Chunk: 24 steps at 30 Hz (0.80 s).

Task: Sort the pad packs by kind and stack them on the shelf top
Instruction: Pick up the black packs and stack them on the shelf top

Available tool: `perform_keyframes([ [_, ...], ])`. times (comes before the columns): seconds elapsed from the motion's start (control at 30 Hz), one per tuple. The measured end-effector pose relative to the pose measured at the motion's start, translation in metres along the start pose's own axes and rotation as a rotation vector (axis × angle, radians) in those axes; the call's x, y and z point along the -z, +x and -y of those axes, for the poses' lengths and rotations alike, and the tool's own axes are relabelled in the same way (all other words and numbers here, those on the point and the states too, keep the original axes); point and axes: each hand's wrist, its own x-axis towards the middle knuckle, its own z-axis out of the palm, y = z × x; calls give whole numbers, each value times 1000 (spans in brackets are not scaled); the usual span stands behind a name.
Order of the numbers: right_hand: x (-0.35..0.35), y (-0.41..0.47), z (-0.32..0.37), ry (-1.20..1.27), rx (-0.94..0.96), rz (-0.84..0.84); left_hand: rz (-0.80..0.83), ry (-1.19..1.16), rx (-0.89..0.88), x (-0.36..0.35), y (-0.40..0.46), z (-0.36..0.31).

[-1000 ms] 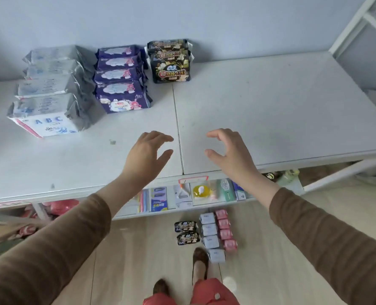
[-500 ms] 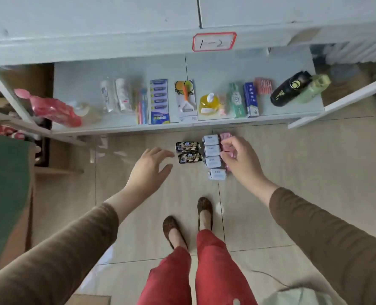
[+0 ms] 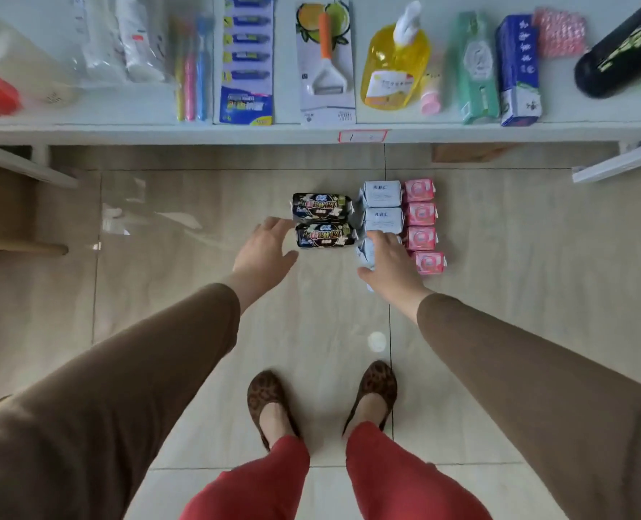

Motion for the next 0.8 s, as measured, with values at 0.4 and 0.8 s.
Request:
perform_keyframes([
  [0.4, -102, 150, -49, -656, 238, -195, -48, 248, -33, -104, 179, 51],
  [0.8, -101, 111, -34, -330, 260, -31, -10, 235, 44, -71, 134, 67],
])
